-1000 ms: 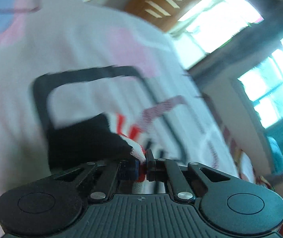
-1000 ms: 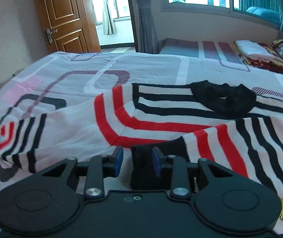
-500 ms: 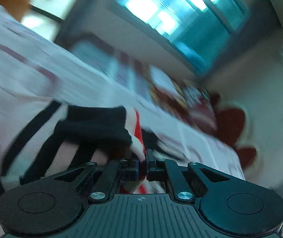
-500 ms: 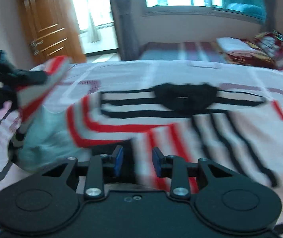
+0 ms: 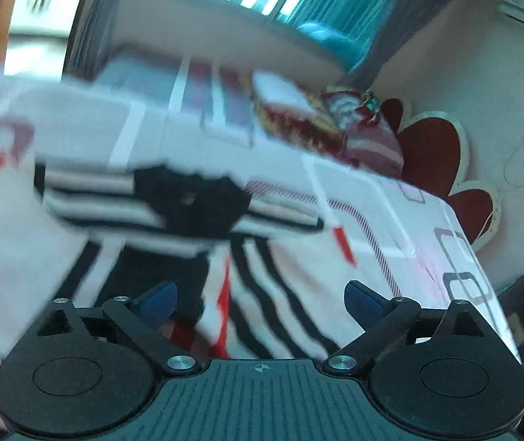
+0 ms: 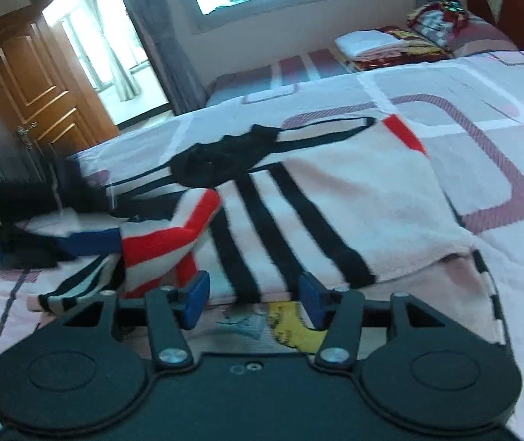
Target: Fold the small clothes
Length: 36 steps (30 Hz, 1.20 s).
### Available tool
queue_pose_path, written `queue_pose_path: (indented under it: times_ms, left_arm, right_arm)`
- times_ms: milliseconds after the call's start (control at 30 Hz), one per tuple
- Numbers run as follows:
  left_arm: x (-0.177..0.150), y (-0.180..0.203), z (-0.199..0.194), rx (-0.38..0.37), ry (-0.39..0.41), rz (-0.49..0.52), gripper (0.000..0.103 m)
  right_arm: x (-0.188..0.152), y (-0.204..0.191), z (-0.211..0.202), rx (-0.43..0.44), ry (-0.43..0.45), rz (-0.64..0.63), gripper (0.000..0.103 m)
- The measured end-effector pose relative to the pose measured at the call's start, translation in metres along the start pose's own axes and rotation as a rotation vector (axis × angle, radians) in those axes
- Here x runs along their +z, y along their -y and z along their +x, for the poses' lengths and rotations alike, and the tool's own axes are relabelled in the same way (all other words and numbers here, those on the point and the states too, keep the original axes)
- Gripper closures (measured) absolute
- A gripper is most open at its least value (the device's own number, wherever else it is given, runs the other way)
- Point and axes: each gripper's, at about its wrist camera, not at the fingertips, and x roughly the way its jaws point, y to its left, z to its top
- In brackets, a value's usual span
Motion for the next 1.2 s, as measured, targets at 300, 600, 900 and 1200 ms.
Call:
queue_pose_path:
  times_ms: [300,600,900,1200]
  left_arm:
    - [0.019,-0.039,-0.019,0.137,0.019,-0.081,0.007]
    - [-0.02,-0.145,-0.023,0.461,-0.016,-0.165,0.007]
    - [-0.041,-0.161,-0.003,0.463,-0.069,-0.165,0.007]
    - [-0.011,-0.171,0.002,0.451,-0.02,-0.203,0.007]
  right_arm:
    - [-0.001,-0.058,0.015,0.03,0.026,-0.197,0.035]
    - [0.01,-0.095,0.053,-0.03,0.053,-0.354,0.087]
    - [0.016,0.019,0.029,-0.068,0.013,0.129,0.086]
    - [0.033,0.016,0.029,-0.041,0.071,0.089,0.095]
